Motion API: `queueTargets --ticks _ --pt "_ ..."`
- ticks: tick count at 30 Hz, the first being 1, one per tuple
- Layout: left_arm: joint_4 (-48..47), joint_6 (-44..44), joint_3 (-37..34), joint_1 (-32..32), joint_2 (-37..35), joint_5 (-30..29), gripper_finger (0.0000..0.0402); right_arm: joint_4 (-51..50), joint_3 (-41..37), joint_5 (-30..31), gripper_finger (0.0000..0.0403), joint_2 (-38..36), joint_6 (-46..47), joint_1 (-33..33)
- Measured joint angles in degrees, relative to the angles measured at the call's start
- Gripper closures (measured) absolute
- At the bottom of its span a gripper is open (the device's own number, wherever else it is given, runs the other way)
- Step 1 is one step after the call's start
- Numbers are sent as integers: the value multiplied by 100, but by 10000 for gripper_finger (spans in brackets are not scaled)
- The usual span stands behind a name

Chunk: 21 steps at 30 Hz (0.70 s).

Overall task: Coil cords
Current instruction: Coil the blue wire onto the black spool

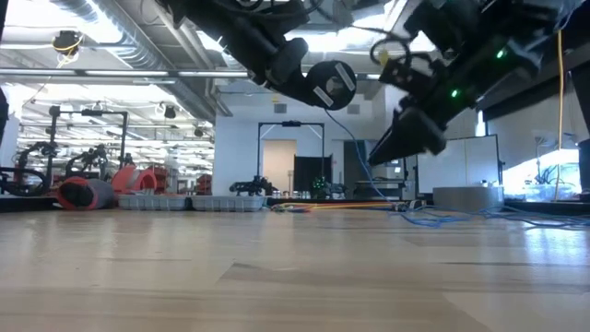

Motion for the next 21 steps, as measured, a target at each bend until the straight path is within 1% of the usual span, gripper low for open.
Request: queueTargets --ticks 4,7,9,11,15,16,19,21 --pt "0 12 0 2 0 0 401 843 -183 -152 234 262 -207 -201" --pt "1 14 0 -20 0 0 402 1210 -205 -278 252 475 -458 -197" --pt "0 12 0 -20 0 0 401 1265 -205 -272 273 583 -598 -189" --pt "-3 12 0 -20 0 1 402 1279 -198 -160 302 639 -611 -192" --pt "4 17 0 -20 0 0 402 1114 -195 293 383 600 -761 -175" --pt "-4 32 0 -20 0 0 401 1034 -194 296 390 553 -771 -153" --pt "-14 82 0 -20 0 0 402 942 -194 434 386 316 -700 -136" --pt "-50 120 0 -21 0 0 402 825 -191 554 393 91 -598 -138"
